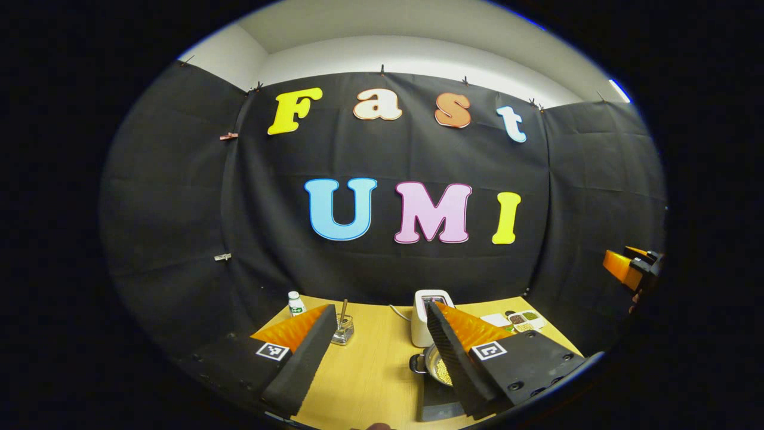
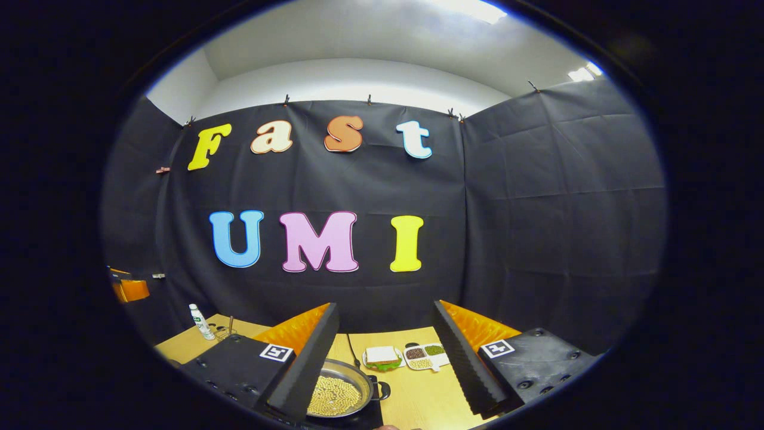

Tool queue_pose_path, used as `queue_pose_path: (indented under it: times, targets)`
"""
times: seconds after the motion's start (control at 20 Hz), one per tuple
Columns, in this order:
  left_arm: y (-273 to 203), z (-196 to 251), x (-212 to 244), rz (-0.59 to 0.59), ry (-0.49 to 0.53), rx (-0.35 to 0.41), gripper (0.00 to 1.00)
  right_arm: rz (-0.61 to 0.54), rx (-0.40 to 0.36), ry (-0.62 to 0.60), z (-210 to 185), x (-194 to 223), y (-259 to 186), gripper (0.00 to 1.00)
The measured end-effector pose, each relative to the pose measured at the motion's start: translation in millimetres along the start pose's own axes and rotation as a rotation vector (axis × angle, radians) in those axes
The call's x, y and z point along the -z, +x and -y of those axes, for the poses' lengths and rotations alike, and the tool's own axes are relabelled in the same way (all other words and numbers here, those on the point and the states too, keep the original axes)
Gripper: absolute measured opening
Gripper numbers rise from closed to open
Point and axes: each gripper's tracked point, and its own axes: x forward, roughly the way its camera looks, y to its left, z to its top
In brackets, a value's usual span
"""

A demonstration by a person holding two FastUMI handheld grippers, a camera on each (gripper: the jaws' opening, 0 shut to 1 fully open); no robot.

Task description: First push the handle of the pot to place it horizontally, then grasp the pot with both hands and set it on the induction cooktop.

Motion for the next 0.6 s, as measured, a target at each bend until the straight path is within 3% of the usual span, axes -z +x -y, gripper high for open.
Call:
queue_pose_path:
  times: [0.3,0.6]
  targets:
    - [-24,-8,21,0.012,-0.004,0.054,0.95,-0.038,-0.01,-0.013,-23,29,-34,0.98]
    - [-26,-18,42,-0.013,-0.035,0.054,0.95,-0.094,-0.003,-0.008,-34,48,-55,0.98]
